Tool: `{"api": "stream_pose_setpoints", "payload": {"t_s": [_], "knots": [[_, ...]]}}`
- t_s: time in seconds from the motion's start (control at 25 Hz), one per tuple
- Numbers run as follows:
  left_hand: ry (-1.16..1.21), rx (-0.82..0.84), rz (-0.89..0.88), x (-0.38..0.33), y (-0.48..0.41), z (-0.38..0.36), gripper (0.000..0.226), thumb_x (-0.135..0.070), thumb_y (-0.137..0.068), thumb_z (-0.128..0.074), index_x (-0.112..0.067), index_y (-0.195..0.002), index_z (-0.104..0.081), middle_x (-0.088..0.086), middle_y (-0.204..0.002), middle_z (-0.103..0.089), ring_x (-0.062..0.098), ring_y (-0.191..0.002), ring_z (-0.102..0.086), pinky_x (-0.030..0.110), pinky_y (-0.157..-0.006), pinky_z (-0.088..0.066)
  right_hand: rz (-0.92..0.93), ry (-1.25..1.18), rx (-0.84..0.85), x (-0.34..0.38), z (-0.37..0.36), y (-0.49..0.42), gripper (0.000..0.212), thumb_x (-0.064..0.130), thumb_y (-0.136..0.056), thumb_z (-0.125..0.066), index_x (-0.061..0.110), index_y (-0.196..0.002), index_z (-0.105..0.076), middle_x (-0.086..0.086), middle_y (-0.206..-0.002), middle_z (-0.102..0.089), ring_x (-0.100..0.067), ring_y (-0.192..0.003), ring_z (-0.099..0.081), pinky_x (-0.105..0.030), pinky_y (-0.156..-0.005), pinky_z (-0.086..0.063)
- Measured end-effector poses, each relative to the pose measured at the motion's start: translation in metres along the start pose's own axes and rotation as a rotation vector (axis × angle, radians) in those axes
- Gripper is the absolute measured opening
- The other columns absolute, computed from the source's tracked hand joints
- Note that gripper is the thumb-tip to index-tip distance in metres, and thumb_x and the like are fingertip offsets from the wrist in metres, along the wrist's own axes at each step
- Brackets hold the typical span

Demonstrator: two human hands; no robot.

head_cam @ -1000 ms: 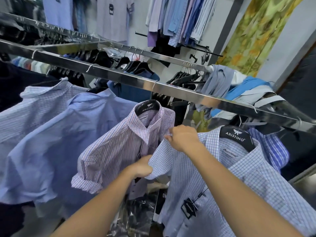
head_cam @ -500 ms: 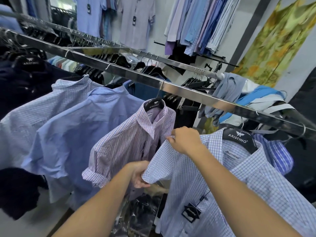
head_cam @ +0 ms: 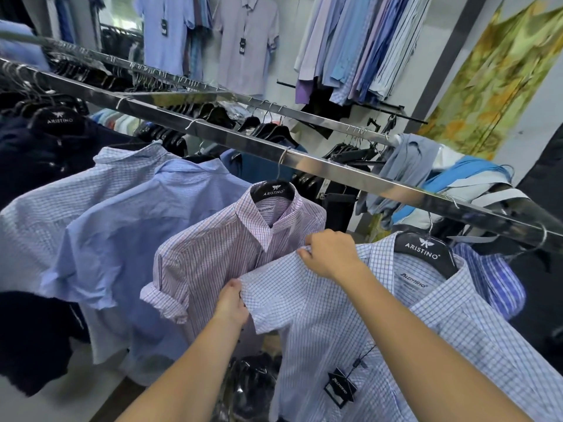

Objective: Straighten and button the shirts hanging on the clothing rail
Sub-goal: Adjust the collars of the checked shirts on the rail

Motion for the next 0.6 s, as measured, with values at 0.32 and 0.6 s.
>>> {"api": "stream_pose_setpoints", "payload": {"t_s": [0.32,0.6], "knots": [[-0.059,0.046,0.134,0.004,-0.004,0.003,0.041,-0.024,-0.103,-0.049,0.005,-0.132,-0.053,0.015,-0.107,-0.067,0.024,-0.100,-0.063,0.037,-0.095,-0.046,0.023,0.030,-0.016,-0.003,-0.004,-0.002,0.051,0.052,-0.103,-0.036,0.013,-0.094,-0.066,-0.006,-0.096,-0.067,-0.026,-0.091,-0.065,-0.036,-0.074,-0.045],[-0.069,0.017,0.022,-0.009,-0.015,0.008,0.059,-0.054,-0.092,-0.060,-0.009,-0.131,-0.057,0.009,-0.129,-0.062,0.026,-0.125,-0.054,0.045,-0.111,-0.041,0.013,0.044,-0.016,-0.002,-0.003,-0.005,0.056,0.058,-0.103,-0.031,0.016,-0.095,-0.066,-0.002,-0.091,-0.064,-0.023,-0.085,-0.062,-0.034,-0.068,-0.041]]}}
Point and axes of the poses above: each hand's wrist, its own y-axis away from the middle knuckle, its own z-axis out of the back of the hand, x = y × z, the point moved 10 cm from there along -y, towards the middle knuckle
